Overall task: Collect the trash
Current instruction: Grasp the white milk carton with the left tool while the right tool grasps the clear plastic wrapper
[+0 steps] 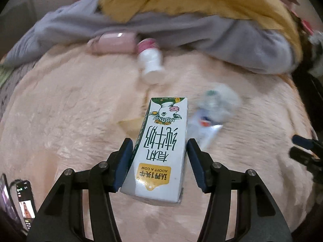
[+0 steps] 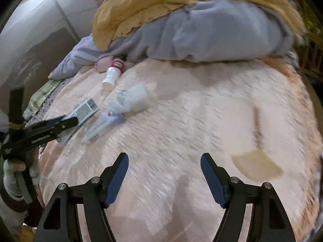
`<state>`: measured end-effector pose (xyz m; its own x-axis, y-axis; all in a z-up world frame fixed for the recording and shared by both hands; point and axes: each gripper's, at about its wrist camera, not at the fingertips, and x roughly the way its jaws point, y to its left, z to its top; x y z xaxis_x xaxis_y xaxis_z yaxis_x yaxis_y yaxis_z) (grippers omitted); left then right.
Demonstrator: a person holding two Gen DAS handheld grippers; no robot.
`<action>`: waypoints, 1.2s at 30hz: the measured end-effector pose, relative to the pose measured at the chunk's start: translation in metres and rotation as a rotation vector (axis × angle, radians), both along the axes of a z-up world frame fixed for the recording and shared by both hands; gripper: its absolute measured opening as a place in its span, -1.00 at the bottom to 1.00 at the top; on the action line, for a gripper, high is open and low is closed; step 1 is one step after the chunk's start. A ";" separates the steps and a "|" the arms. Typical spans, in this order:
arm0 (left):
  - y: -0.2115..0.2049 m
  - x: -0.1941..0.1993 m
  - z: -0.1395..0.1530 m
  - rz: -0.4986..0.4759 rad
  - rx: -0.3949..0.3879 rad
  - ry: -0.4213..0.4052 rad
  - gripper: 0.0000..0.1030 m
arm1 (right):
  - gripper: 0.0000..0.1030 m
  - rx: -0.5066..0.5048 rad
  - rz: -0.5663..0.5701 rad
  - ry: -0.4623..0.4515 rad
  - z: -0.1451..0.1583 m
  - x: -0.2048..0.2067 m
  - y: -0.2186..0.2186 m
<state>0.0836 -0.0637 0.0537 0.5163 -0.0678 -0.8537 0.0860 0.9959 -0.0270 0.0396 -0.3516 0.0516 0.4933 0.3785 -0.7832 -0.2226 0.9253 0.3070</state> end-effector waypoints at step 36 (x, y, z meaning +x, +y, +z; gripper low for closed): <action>0.001 -0.039 -0.023 -0.037 -0.135 0.073 0.05 | -0.80 -0.138 0.249 -0.102 -0.007 0.081 0.121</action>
